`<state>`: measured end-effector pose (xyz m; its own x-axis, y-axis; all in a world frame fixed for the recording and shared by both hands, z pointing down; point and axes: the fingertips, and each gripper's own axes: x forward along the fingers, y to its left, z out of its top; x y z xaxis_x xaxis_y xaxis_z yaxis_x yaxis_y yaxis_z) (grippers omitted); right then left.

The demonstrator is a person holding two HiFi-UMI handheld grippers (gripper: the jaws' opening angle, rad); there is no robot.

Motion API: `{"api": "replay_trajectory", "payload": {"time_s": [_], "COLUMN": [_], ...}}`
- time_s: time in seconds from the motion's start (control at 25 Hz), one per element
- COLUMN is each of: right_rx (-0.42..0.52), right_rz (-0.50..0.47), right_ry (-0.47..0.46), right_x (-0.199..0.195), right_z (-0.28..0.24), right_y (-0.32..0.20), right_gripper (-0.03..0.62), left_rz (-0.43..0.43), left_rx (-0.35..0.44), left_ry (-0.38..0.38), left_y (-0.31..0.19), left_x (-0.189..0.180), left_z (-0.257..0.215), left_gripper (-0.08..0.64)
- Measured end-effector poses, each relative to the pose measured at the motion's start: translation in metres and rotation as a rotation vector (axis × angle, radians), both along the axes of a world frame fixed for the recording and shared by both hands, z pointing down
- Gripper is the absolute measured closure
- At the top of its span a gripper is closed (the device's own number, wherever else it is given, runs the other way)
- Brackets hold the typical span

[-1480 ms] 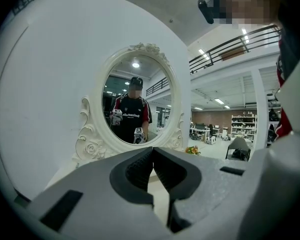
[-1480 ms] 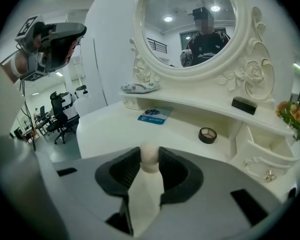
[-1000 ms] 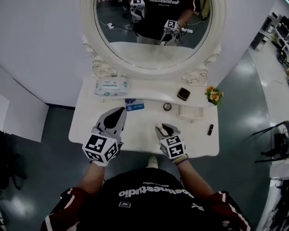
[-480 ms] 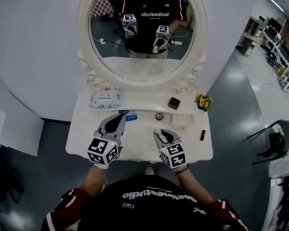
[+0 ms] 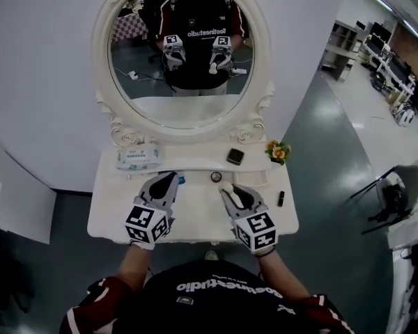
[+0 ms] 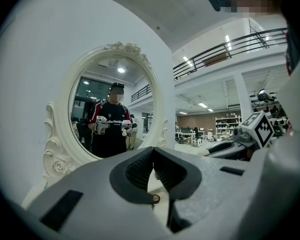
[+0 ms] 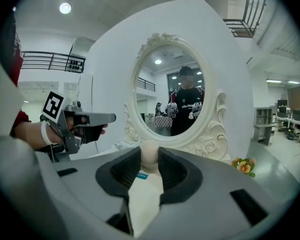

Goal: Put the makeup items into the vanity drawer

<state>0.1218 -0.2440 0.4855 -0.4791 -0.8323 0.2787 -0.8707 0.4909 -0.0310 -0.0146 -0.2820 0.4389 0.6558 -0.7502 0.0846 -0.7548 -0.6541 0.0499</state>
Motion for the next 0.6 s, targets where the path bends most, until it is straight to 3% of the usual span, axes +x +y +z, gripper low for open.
{"api": "replay_trajectory", "payload": {"time_s": [0.24, 0.6], "right_rx": [0.071, 0.084], "right_rz": [0.048, 0.122], "right_ry": [-0.026, -0.017], "right_x": [0.028, 0.07], "right_z": [-0.032, -0.032], "right_y": [0.004, -0.008], "right_gripper": [0.482, 0.483], "left_rz": [0.042, 0.098], "left_rx": [0.005, 0.015], "left_ry": [0.007, 0.011], "left_y": [-0.003, -0.015], "left_x": [0.028, 0.068], "left_z": [-0.003, -0.003], "left_gripper": [0.554, 0.554]}}
